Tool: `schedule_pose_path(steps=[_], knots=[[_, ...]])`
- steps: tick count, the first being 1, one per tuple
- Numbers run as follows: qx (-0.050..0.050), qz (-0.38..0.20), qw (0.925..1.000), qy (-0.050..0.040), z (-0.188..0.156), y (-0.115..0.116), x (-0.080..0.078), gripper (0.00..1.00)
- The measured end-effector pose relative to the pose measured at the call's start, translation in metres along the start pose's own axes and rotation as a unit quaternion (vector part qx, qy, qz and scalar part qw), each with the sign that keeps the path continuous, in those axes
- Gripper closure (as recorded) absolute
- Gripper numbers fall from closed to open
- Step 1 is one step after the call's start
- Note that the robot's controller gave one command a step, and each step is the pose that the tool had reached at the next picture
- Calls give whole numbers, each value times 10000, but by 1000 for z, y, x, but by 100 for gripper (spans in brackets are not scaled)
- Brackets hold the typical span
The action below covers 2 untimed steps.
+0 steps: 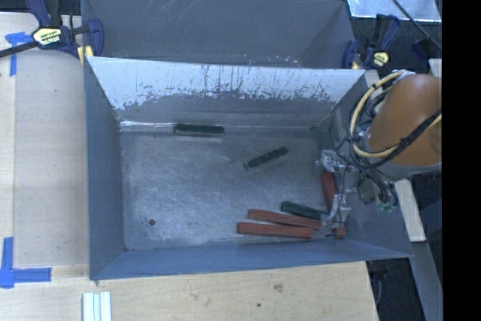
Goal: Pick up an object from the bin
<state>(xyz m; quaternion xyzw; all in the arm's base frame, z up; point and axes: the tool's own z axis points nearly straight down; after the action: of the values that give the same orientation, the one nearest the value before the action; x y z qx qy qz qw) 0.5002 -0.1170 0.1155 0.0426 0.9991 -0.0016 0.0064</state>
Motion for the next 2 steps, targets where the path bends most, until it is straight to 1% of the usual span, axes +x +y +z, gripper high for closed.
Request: schedule_pose_path(steps=[1, 2], knots=[[-2, 247, 9997, 55, 38, 11, 5, 0], [-20, -557, 9984, 76, 42, 47, 19, 100]])
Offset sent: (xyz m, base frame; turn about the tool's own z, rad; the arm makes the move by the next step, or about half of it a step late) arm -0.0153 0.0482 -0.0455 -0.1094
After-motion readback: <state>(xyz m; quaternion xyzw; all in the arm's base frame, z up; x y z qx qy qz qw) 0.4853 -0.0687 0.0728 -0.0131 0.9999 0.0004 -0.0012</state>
